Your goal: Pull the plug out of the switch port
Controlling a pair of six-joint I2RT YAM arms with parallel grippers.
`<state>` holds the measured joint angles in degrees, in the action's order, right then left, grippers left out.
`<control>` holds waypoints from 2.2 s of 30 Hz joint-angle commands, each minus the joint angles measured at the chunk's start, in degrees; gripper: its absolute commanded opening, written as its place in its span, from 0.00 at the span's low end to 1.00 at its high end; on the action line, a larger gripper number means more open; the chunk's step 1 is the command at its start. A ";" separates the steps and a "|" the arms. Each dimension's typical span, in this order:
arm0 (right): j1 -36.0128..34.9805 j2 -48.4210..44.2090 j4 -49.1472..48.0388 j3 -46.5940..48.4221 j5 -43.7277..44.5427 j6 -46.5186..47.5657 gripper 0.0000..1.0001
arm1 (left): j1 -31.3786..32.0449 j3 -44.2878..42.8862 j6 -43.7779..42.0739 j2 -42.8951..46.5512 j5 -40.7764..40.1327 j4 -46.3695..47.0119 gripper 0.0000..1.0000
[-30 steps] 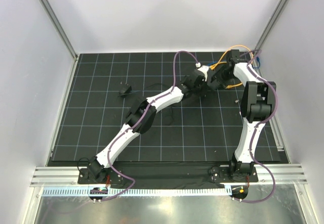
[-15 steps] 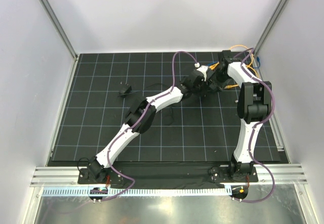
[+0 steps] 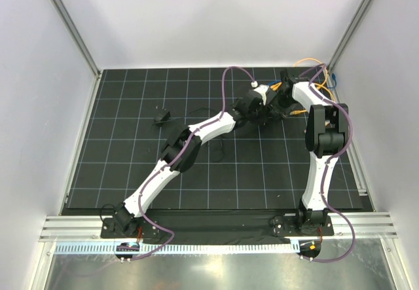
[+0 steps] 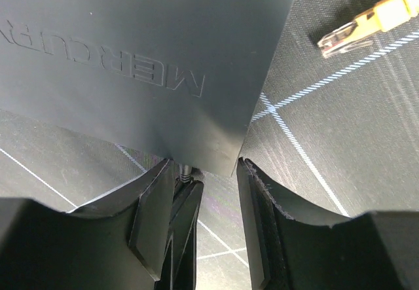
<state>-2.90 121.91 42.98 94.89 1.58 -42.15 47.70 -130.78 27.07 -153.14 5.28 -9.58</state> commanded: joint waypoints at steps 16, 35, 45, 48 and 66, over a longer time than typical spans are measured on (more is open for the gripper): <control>0.96 2.89 -6.51 -2.17 6.41 -3.20 0.48 | -0.15 9.14 2.55 5.75 1.93 -2.63 0.00; 0.44 0.88 -5.63 -4.63 0.97 1.63 0.51 | -1.99 25.64 0.00 21.28 2.19 -7.46 0.00; -5.27 -6.41 3.51 -2.60 1.75 5.14 0.57 | -7.70 41.38 -2.02 34.91 -4.30 -18.61 0.00; -8.08 -9.92 4.82 -4.53 2.19 6.12 0.57 | -11.21 45.42 -2.46 38.42 -8.16 -20.38 0.00; -13.01 -17.06 10.27 -9.57 1.76 9.45 0.58 | -23.18 37.18 -7.21 36.60 -12.58 -30.41 0.11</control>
<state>-15.79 105.25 51.29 81.67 2.52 -35.20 24.32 -91.31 20.49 -116.14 -6.52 -36.73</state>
